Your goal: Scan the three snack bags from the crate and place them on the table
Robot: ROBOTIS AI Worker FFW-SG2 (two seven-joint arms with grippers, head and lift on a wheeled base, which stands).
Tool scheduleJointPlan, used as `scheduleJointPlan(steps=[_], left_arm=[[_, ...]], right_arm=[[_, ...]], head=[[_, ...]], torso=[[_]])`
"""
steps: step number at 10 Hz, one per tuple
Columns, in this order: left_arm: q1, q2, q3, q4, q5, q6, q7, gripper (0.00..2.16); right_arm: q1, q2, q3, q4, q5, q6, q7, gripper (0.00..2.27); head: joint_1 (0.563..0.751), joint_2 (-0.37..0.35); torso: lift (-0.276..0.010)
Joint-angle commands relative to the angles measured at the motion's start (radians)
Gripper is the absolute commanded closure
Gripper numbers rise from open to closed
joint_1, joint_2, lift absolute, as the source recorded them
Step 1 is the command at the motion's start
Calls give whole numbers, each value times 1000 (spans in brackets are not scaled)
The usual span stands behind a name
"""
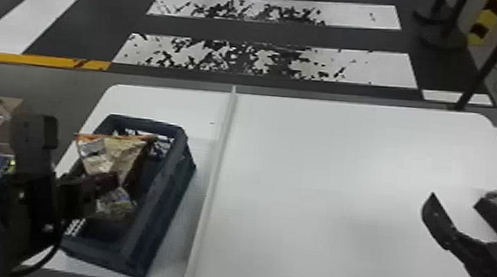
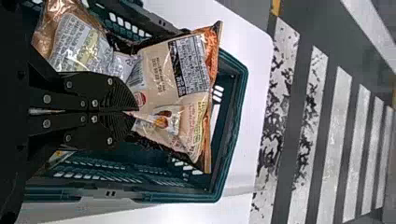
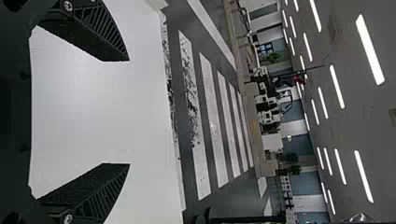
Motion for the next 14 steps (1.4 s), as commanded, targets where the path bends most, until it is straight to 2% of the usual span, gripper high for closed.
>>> scheduleJointPlan(steps=[1,2,3,4,5,6,7,9,13,14], left_arm=[[32,-1,-7,12,-8,-109,-11,2094],[43,1,-29,26,-29,-121,-17,2094],[66,1,-55,38,-52,-204,-13,2132],[108,1,-91,33,-75,-345,15,2132],[134,1,-124,24,-91,-428,44,2132],[146,1,-173,23,-175,-520,56,2132],[144,2,-187,18,-201,-526,47,2132],[129,11,-185,13,-253,-480,9,2132],[118,30,-200,67,-384,-480,-13,2132],[118,31,-214,96,-394,-483,-11,2132]], right_arm=[[0,0,-1,1,0,3,0,76],[3,0,-4,1,0,3,0,76],[8,0,-7,1,0,0,0,76],[8,0,-8,1,0,0,0,76],[8,2,-7,4,0,0,2,76],[8,5,-7,10,0,0,2,76],[9,5,-8,10,0,-3,2,76],[14,6,-21,10,-8,-3,2,76],[19,9,-28,7,-15,-3,2,76],[19,14,-25,7,-14,-3,2,76]], head=[[695,136],[695,139],[695,135],[695,128],[695,120],[695,114],[695,100],[695,79],[695,98],[695,107]], torso=[[-62],[-62],[-62],[-62],[-62],[-62],[-62],[-62],[-62],[-62]])
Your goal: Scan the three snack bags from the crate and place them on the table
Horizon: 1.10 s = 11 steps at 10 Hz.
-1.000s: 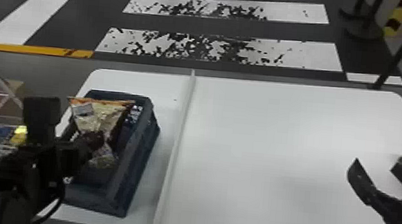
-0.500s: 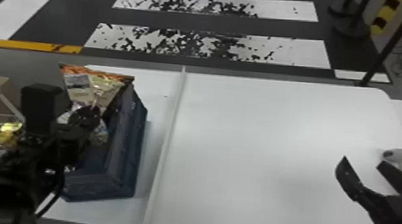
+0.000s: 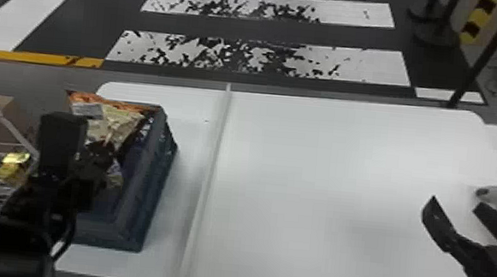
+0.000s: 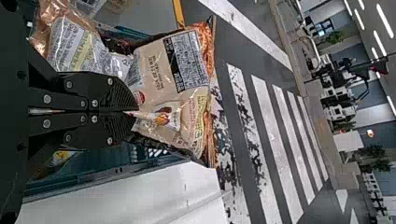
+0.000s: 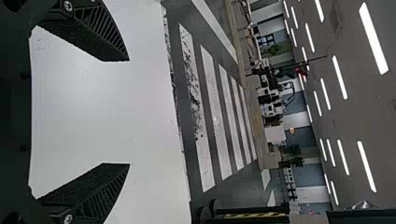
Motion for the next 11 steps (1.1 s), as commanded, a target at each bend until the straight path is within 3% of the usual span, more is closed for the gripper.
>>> scheduleJointPlan(steps=[1,2,5,11], left_arm=[[5,3,-45,55,-60,-20,14,2132],[12,5,-85,85,-118,-51,31,2132],[48,11,-96,79,-118,-91,57,2132],[64,11,-42,-152,-118,53,22,2132]], right_arm=[[0,4,2,0,1,0,0,76],[3,6,0,-2,-1,-3,0,76],[14,6,-6,-10,-7,-9,0,76],[18,6,-12,-8,-42,-3,6,76]], head=[[695,110],[695,111],[695,93],[695,104]], torso=[[-62],[-62],[-62],[-62]])
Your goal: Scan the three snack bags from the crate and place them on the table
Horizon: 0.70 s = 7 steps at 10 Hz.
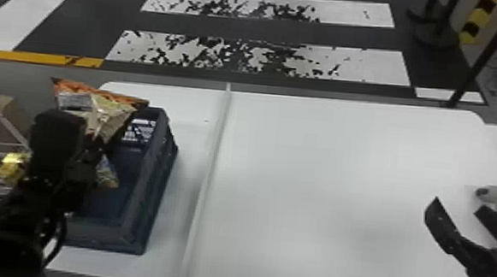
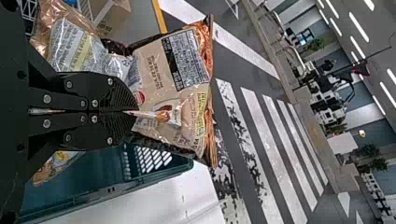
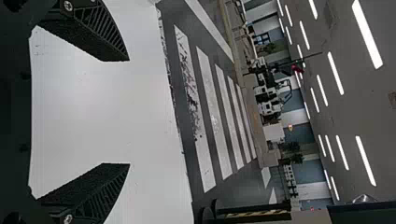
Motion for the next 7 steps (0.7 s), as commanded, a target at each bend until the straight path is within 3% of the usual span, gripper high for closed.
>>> scheduleJointPlan(steps=[1,2,3,6,7], left_arm=[[7,-5,12,-65,-1,45,0,2132],[8,-10,14,-104,6,55,3,2132],[8,-19,15,-136,51,55,-2,2132],[-29,-79,-20,-157,235,48,-76,2132],[-55,-96,-52,-128,269,39,-106,2132]], right_arm=[[1,0,-2,-1,-3,-2,1,76],[1,2,-4,-6,-3,-2,-1,76],[-3,3,-4,-11,-3,1,-1,76],[-23,11,-7,-23,0,20,-2,76],[-32,12,-7,-20,8,23,-4,76]], head=[[695,109],[695,114],[695,113],[695,40],[695,-1]], torso=[[-62],[-62],[-62],[-62],[-62]])
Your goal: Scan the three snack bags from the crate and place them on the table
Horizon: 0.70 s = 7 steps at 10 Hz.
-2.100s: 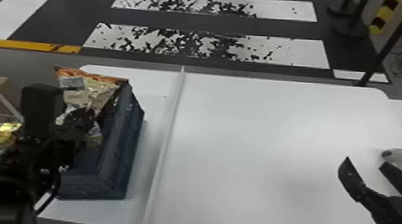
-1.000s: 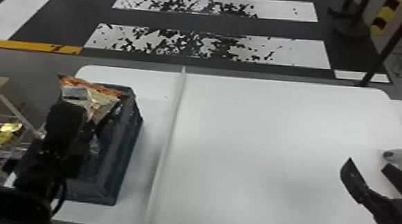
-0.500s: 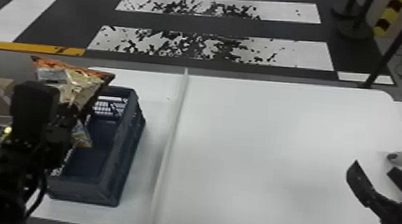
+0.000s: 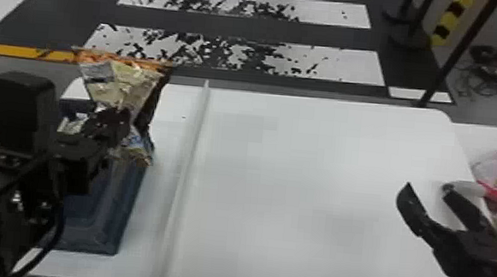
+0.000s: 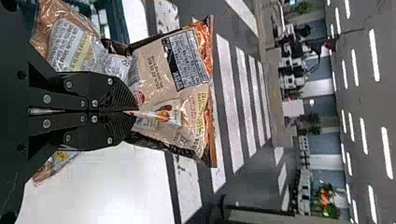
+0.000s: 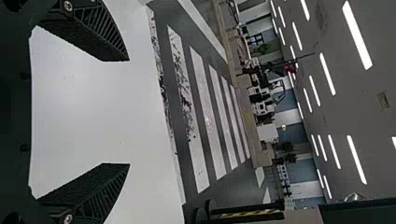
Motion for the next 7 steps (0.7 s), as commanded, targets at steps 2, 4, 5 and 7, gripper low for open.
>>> scheduleJointPlan(steps=[2,4,5,7], left_arm=[[-77,-27,-117,124,49,-45,-32,2132],[-146,-27,-223,278,49,-127,-46,2132],[-177,-25,-277,350,47,-164,-47,2132],[-229,-23,-357,498,49,-250,-61,2132]], right_arm=[[-24,1,-3,12,10,6,-2,76],[-50,1,-14,37,12,15,-5,76],[-65,1,-15,54,10,15,-6,76],[-96,6,-17,83,13,12,-6,76]], head=[[695,-73],[695,-172],[695,-217],[695,-272]], torso=[[-62],[-62],[-62],[-62]])
